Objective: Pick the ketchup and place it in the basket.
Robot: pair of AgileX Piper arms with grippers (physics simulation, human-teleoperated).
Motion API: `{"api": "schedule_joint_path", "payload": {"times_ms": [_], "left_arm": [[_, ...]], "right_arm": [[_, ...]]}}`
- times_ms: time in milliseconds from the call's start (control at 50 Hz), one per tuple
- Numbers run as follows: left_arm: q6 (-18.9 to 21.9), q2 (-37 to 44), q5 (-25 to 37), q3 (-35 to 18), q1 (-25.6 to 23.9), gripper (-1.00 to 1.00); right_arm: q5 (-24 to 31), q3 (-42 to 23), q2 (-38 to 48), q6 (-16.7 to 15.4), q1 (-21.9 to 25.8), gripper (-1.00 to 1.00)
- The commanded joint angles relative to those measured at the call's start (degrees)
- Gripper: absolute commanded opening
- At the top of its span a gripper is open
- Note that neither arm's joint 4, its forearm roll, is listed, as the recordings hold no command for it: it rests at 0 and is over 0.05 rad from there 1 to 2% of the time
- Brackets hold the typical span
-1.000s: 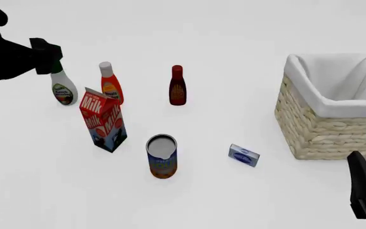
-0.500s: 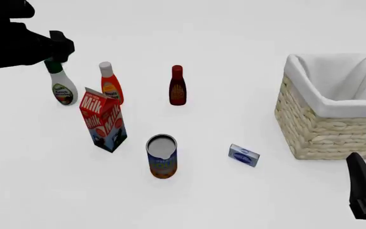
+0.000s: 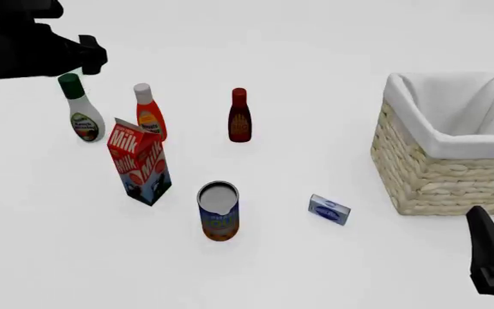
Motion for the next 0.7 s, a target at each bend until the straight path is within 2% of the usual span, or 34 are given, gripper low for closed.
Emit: {"api": "schedule_joint_path", "payload": {"times_ms": [20,220,700], "left_arm": [[0.4,4.1,-0.4,-3.4,-0.1,1.00],[0.8,7.7,-1.1,-5.7,-0.3,1.00],[1.0,15.3,-1.7,-11.6,0.2,1.00]], "right_arm": [[-1.2,0.0,1.9,0.1,-0.1,1.00],[-3.4,0.1,4.8,0.1,-0.4,1.00],[-4.7,0.1,6.4,-0.2,-1.6,1.00]]}}
